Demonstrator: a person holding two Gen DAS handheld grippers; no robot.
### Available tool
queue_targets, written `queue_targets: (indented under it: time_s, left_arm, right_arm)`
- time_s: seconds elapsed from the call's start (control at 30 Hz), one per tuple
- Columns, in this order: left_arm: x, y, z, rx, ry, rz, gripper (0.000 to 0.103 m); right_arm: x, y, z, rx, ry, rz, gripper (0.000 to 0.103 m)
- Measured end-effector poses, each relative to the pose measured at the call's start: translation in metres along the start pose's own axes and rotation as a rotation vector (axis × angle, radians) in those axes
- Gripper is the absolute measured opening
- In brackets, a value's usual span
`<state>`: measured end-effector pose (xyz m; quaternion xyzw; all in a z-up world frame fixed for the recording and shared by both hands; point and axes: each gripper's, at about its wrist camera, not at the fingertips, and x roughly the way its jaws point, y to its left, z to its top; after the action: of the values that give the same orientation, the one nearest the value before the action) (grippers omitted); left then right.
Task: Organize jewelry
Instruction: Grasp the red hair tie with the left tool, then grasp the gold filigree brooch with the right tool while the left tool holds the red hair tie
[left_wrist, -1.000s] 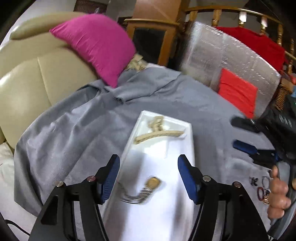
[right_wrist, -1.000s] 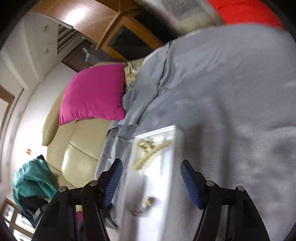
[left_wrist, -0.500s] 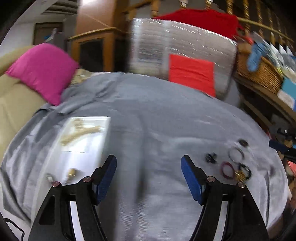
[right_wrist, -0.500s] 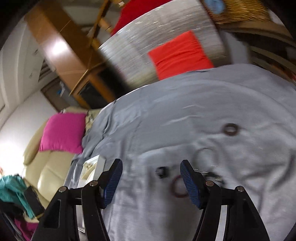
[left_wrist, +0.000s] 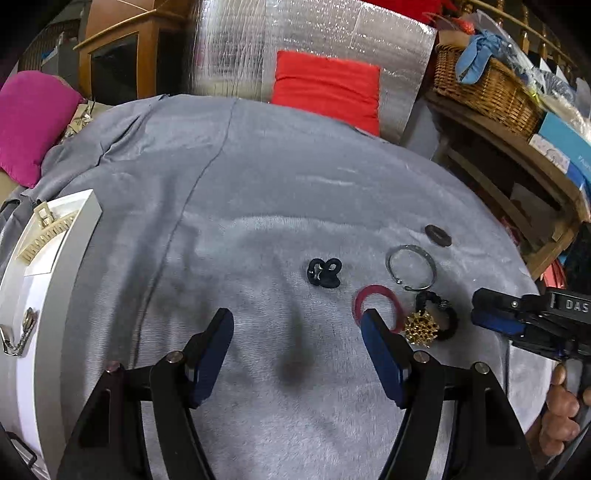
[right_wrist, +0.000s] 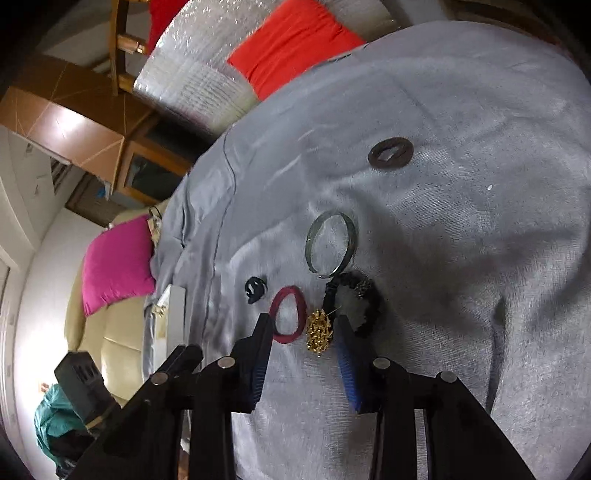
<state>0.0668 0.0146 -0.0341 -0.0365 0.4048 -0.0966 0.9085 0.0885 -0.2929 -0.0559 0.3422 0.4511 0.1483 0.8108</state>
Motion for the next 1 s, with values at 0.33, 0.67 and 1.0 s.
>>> queue_targets:
  time_s: [0.33,0.67,1.0]
  left_arm:
    - [0.044,-0.015,0.004,0.019,0.086,-0.012,0.061]
    - [0.079,-0.037,0.008,0.053,0.124,-0.003,0.045]
    - [0.069,-0.042,0.003,0.119,0.104,0.002,0.006]
  right_arm:
    - [0.005,-0.024,0.01,0.059,0.01,-0.079,0.038]
    - [0.007,-0.023,0.008,0.075,0.018,-0.069,0.038]
    - [0.005,-0.012,0.006,0.025,0.012,-0.068,0.038]
